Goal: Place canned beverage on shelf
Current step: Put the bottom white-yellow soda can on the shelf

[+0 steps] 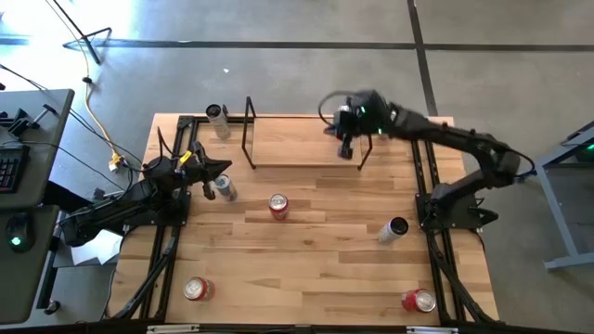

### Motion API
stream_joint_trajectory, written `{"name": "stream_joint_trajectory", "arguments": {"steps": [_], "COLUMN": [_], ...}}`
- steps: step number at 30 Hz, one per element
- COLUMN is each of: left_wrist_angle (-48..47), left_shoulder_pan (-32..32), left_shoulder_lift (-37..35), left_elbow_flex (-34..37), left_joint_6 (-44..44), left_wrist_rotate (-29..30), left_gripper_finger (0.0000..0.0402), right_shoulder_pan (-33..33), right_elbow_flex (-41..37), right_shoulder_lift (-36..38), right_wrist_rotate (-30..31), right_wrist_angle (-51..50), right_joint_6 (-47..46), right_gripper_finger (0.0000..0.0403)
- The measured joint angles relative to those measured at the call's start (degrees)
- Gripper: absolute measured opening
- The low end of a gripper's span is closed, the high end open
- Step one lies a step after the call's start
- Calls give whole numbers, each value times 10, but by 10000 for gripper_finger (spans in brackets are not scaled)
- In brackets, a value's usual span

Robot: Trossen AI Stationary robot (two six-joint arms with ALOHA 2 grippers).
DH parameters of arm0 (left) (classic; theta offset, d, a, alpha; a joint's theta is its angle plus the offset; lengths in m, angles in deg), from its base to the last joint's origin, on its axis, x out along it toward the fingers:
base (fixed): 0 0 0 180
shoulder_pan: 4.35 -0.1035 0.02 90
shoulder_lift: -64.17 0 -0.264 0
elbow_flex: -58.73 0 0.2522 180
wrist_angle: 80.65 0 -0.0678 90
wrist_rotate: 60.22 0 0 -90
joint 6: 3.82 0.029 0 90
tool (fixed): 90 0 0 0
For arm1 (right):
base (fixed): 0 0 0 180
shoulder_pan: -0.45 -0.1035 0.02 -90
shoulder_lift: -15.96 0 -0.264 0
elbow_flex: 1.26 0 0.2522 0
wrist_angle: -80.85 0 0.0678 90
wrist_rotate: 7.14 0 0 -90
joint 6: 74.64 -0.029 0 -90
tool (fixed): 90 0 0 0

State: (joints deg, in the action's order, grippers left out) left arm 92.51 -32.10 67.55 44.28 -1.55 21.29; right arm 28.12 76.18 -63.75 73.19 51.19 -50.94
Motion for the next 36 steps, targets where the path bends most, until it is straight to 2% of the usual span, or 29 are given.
{"name": "stream_joint_trajectory", "arguments": {"steps": [3, 5, 10, 15, 20, 29, 32, 36], "left_wrist_angle": [0, -1, 8, 18, 25, 38, 36, 33], "left_shoulder_pan": [0, 0, 0, 0, 0, 0, 1, 1], "left_shoulder_lift": [0, 0, 9, 26, 47, 71, 73, 74], "left_elbow_flex": [0, 0, 0, 0, -1, -1, -1, -1], "left_joint_6": [0, 0, 9, 9, 8, 10, 16, 16], "left_wrist_rotate": [0, -2, -23, -30, -31, -32, -32, -32], "left_gripper_finger": [0, 0, 0, 0, 0, 0, 0, 0], "right_shoulder_pan": [-34, -56, -114, -177, -248, -377, -413, -454], "right_elbow_flex": [-81, -114, -148, -138, -100, 44, 94, 143], "right_shoulder_lift": [36, 61, 117, 150, 153, 142, 123, 84], "right_wrist_rotate": [10, 31, 96, 152, 227, 238, 238, 232], "right_wrist_angle": [96, 109, 90, 16, -94, -422, -538, -666], "right_joint_6": [-41, -61, -112, -157, -223, -471, -553, -681], "right_gripper_finger": [6, 3, 1, 0, 0, 6, 36, 117]}}
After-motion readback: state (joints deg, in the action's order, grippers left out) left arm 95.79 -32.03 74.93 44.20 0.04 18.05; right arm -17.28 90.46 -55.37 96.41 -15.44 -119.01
